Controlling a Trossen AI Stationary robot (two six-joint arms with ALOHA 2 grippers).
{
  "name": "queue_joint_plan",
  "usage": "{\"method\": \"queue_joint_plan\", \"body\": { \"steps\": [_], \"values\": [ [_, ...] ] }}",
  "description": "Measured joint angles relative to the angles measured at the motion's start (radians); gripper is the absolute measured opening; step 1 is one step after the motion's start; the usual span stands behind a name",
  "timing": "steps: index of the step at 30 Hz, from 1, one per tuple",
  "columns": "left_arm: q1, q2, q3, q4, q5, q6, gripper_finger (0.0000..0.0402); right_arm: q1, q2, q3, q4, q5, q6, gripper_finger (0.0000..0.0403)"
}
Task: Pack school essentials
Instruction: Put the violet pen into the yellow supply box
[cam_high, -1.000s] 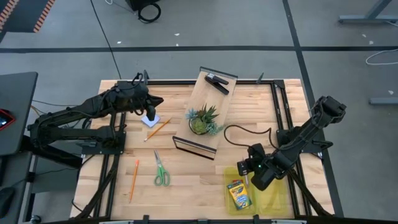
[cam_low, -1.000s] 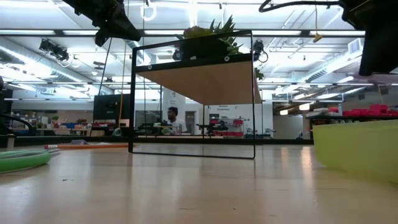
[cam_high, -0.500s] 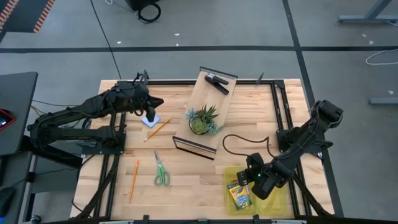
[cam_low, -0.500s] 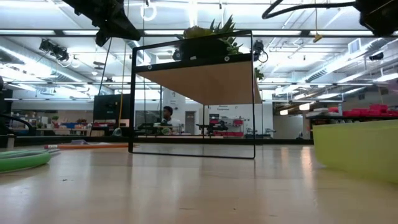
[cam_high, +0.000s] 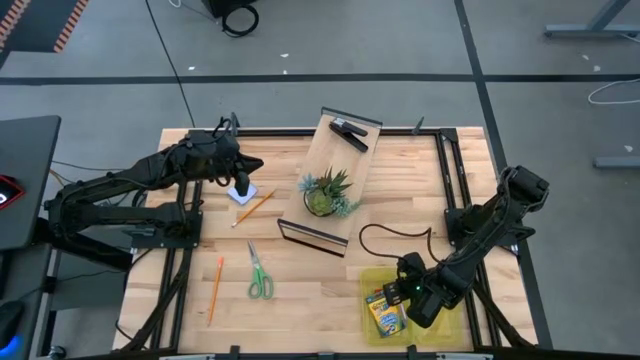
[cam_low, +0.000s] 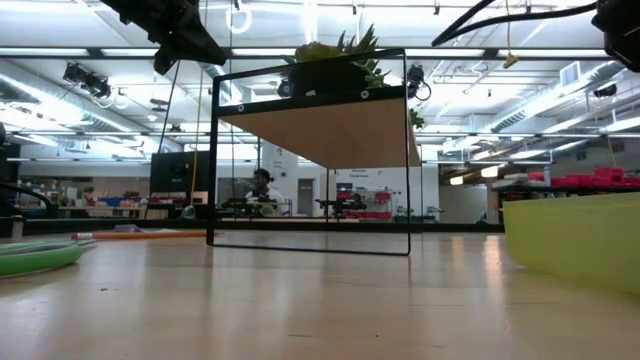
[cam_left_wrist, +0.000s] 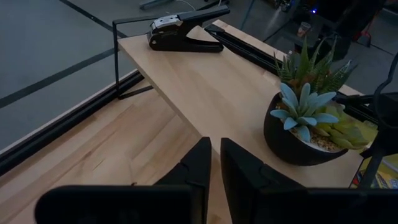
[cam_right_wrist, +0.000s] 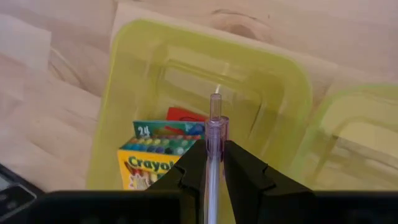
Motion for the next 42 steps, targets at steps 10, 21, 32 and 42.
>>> {"method": "queue_joint_plan", "body": {
  "steps": [10,21,32,42],
  "values": [
    [0.000,0.000,0.000,0.001,0.000,0.000,0.0038,-0.001,0.011,0.000,-0.007,-0.004,-0.016,0.0060],
    [0.000,0.000,0.000,0.001,0.000,0.000,0.0043,-0.007,0.065,0.000,0.081,0.014,0.119,0.0061],
    [0.000,0.000,0.000,0.001,0.000,0.000,0.0036,-0.046,0.065,0.000,0.076,-0.035,0.130,0.0061],
    [0.000,-0.001,0.000,0.001,0.000,-0.001,0.0043,-0.045,0.062,0.000,0.047,-0.135,0.126,0.0061]
  ]
}}
